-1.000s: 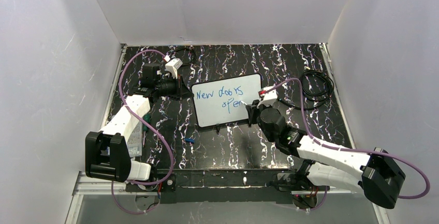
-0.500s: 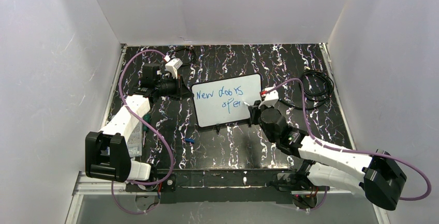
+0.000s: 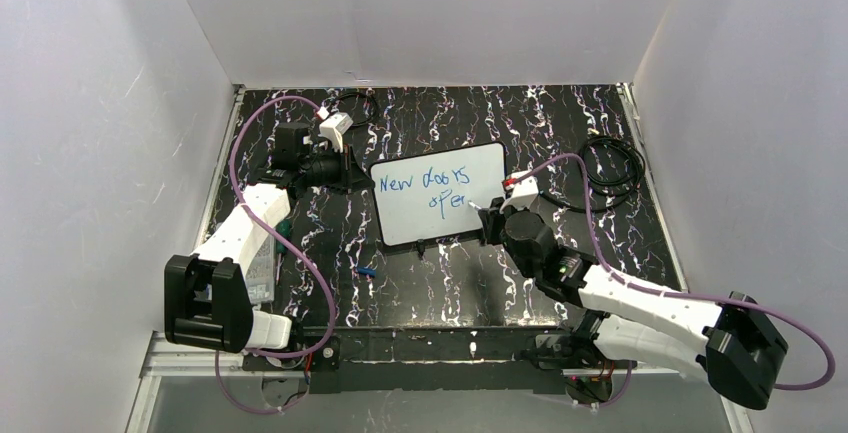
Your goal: Write a sentence on the whiteboard
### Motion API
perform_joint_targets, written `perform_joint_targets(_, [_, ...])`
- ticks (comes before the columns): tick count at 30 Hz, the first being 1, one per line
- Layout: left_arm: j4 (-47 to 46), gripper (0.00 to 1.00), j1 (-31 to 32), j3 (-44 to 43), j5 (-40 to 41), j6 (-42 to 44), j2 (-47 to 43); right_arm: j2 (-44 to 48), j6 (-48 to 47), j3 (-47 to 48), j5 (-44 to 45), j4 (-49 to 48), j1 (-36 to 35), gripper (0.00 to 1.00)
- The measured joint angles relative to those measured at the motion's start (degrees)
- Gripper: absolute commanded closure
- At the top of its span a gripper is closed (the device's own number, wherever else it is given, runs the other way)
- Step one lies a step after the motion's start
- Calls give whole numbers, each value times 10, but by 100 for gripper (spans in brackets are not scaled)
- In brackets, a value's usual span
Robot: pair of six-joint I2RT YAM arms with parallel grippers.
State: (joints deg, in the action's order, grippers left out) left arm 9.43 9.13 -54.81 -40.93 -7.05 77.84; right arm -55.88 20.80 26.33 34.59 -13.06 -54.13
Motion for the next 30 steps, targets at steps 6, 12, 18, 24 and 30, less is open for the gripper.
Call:
perform_joint_targets(6, [0, 100, 0, 0, 0, 0, -1, 11, -2, 0, -11, -11, 0, 99])
perform_joint_targets(12, [0, 100, 1, 0, 0, 0, -1, -4, -9, 0, -16, -31, 0, 99])
perform_joint_targets(18, [0, 100, 1, 0, 0, 0, -1, -19, -16, 0, -18, -48, 0, 99])
perform_joint_targets(24, [0, 100, 1, 0, 0, 0, -1, -22, -17, 0, -13, -52, 0, 99])
perform_joint_targets(30, [0, 100, 1, 0, 0, 0, -1, -22, -17, 0, -1, -55, 0, 99])
